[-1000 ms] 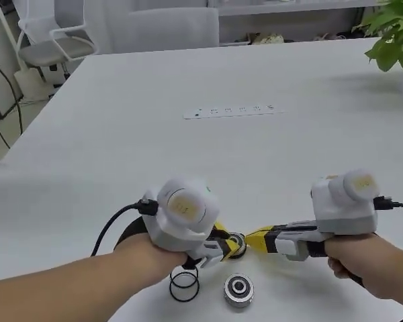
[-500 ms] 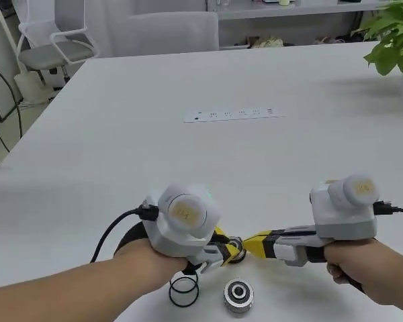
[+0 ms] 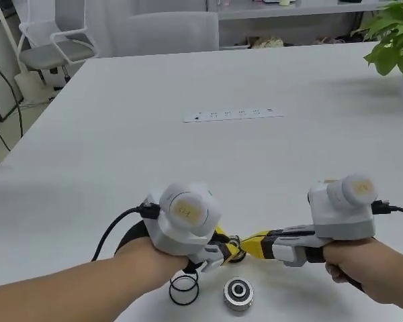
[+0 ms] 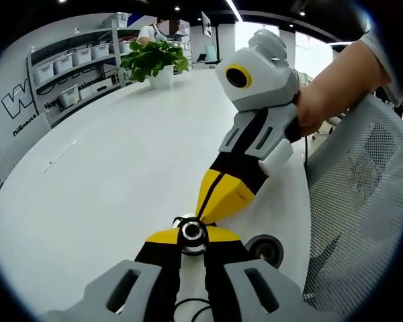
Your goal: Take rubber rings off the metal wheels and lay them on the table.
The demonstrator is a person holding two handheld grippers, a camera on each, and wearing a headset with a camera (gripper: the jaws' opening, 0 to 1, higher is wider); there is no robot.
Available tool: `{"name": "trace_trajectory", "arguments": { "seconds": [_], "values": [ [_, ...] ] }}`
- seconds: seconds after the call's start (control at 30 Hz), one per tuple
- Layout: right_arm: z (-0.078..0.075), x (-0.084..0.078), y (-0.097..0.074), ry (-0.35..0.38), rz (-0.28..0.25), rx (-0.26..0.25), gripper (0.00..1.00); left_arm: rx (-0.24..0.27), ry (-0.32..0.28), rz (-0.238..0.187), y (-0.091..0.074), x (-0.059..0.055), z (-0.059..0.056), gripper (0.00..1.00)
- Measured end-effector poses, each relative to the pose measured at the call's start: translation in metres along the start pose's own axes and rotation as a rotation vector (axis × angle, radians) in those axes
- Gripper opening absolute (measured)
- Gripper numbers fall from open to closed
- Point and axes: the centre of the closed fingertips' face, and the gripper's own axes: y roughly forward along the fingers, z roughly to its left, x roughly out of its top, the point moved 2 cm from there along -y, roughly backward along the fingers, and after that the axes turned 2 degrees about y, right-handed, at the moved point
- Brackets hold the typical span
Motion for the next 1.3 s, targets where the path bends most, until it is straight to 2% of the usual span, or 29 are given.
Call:
{"name": "trace_trajectory", "arguments": {
  "seconds": [0.03,0.07,0.37,0.63,0.83,1.0,1.07,1.3],
  "values": [
    [0.005,0.005,0.001,0.005,-0.025,0.014,0.0,0.002,-0.001,0.003,0.0,-0.001,0.0,0.07],
    [0.004,0.002,0.001,-0.013,0.003,-0.004,0.0,0.002,-0.004,0.002,0.0,-0.001,0.0,0.07],
    [0.004,0.003,0.0,0.01,-0.023,0.015,0.0,0.005,-0.009,-0.003,0.001,-0.001,0.0,0.07],
    [-0.009,-0.002,-0.005,0.018,-0.015,-0.042,0.0,0.006,-0.01,-0.002,0.001,0.0,0.001,0.07],
    [-0.01,0.0,-0.006,0.021,-0.021,-0.051,0.0,-0.015,0.041,0.023,0.001,0.001,0.001,0.08],
    [-0.009,0.001,-0.007,0.022,-0.023,-0.048,0.0,-0.043,0.046,0.029,-0.001,0.003,-0.003,0.13],
    [-0.009,0.002,-0.008,0.022,-0.028,-0.047,0.0,-0.049,0.053,0.025,-0.003,0.005,-0.005,0.14],
    [-0.008,0.005,-0.011,0.026,-0.035,-0.038,0.0,-0.064,0.014,-0.015,-0.017,0.013,-0.006,0.2]
  ]
}}
